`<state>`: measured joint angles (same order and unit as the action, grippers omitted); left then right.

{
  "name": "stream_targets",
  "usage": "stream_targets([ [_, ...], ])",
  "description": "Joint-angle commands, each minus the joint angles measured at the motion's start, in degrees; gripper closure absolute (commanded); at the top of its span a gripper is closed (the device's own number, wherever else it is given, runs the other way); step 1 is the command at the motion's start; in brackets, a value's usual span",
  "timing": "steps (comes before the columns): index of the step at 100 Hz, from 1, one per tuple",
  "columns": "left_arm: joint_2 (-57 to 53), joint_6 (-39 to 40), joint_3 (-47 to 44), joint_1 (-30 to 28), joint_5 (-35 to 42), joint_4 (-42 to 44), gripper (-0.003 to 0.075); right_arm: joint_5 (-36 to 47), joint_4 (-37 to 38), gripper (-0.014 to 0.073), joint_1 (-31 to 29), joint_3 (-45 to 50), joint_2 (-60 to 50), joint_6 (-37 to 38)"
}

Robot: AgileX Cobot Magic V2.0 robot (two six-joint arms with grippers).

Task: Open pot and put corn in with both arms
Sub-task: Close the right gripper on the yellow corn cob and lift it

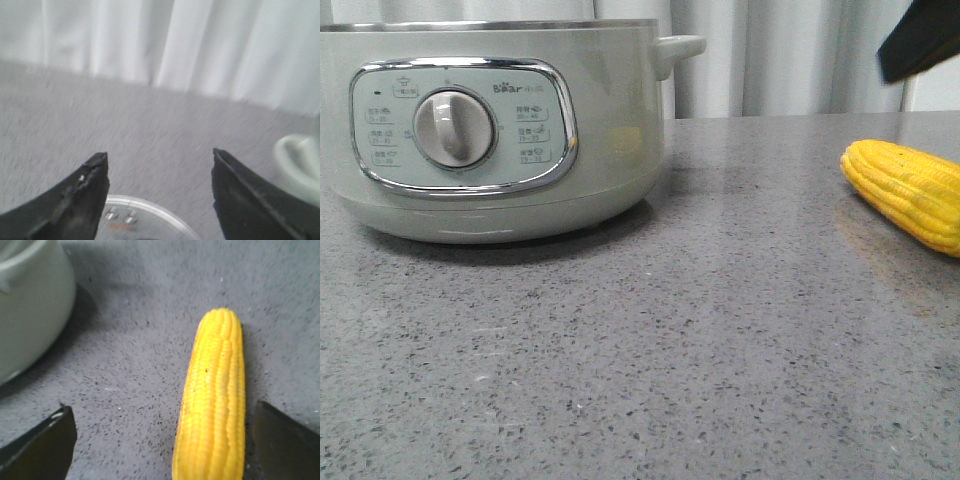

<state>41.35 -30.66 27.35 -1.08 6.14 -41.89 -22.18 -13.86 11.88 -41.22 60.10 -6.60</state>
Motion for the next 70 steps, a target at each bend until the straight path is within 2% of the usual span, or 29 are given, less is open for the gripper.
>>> stream_targets([
  [1, -5.41, 0.29, 2.10, 1.13, 0.50, -0.18, 0.0309, 4.22, -0.19, -0.0026, -1.38, -3.82, 4.74, -0.58],
  [24, -16.25, 0.29, 2.10, 1.22, -5.14, -0.18, 0.0309, 4.11, -0.19, -0.0004, -4.79, -6.03, 14.25, -0.58],
  [30, -17.91, 0.29, 2.10, 1.22, -5.84, -0.18, 0.0309, 3.88, -0.19, 0.0067, -4.79, -6.03, 15.23, -0.58],
  [34, -18.60, 0.29, 2.10, 1.22, -6.14, -0.18, 0.0309, 3.58, -0.19, 0.0148, -4.79, -6.03, 15.37, -0.58],
  [39, -19.32, 0.29, 2.10, 1.22, -6.14, -0.18, 0.0309, 3.44, -0.43, 0.0298, -4.79, -6.03, 15.37, -0.58],
  [40, -19.30, 0.29, 2.10, 1.22, -6.14, -0.18, 0.0309, 3.44, -0.59, 0.0298, -4.79, -6.03, 15.37, -0.58],
  [46, -19.47, 0.29, 2.10, 1.22, -6.14, -0.18, 0.0309, 3.44, -1.40, 0.0515, -4.79, -6.14, 14.58, -0.58],
  [52, -19.47, 0.29, 2.10, 1.22, -6.14, -0.30, 0.0309, 3.34, -2.08, 0.0670, -4.79, -6.90, 13.49, -0.58],
  [62, -19.57, 0.29, 2.10, 1.22, -7.31, -0.45, 0.0332, 3.76, -3.28, 0.0666, -3.29, -9.70, 11.01, -0.58],
  [70, -19.57, 0.29, 2.10, 2.00, -9.34, -0.57, 0.0398, 4.19, -3.88, 0.0666, -0.15, -13.69, 9.63, -0.58],
])
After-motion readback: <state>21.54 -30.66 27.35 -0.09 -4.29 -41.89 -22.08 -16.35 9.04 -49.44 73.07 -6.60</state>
